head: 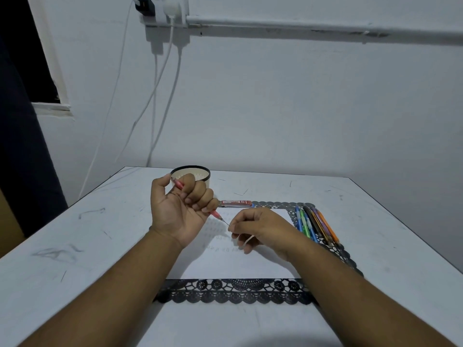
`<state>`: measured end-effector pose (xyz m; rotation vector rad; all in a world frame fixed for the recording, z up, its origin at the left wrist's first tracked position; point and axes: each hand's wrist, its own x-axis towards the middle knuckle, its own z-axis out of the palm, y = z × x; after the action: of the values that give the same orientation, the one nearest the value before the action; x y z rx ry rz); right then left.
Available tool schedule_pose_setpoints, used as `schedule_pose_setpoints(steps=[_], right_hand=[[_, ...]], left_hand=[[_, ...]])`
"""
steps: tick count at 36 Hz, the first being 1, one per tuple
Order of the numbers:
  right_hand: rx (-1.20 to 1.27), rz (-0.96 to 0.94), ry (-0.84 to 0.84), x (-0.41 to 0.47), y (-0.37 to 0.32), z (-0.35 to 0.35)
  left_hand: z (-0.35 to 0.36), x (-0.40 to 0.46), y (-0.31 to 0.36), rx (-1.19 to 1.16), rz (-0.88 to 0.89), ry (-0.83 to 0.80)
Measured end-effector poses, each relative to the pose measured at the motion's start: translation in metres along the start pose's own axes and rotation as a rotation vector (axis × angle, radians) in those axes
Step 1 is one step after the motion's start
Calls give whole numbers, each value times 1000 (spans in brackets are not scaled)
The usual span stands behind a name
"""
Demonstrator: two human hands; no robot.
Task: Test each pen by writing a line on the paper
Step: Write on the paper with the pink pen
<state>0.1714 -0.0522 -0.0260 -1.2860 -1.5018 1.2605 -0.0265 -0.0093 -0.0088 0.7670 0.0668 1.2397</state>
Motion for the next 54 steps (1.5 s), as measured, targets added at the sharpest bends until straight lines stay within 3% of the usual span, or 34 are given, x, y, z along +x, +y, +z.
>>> schedule_pose_setpoints(steps=[8,12,19,25,30,35,38,44,54], right_hand=[[-87,-24,88,-2,0,1],[-260,-211,214,-2,-5,2],[-132,-517,325,-9,-15,17],[72,-577,396,-14,-20,17],[399,-572,443,-13,-33,6],[926,-474,259,-9,-39,-5],[1095,-435,193,-8,-38,-9],[1246,-435,213,-8,-35,-22],[1329,-488,241,-7,-33,-29]], left_hand=[[1,-1,0,81,10,-32],[8,2,-8,295,30,13],[15,-6,-26,841,-5,-77],[18,-11,-36,1054,46,-148],[12,-8,-34,1179,55,-83],[8,-10,-31,1047,-57,-85],[7,-9,-34,1031,-57,-100],[14,-10,-34,930,-86,-99],[15,-11,-37,558,-202,-48]])
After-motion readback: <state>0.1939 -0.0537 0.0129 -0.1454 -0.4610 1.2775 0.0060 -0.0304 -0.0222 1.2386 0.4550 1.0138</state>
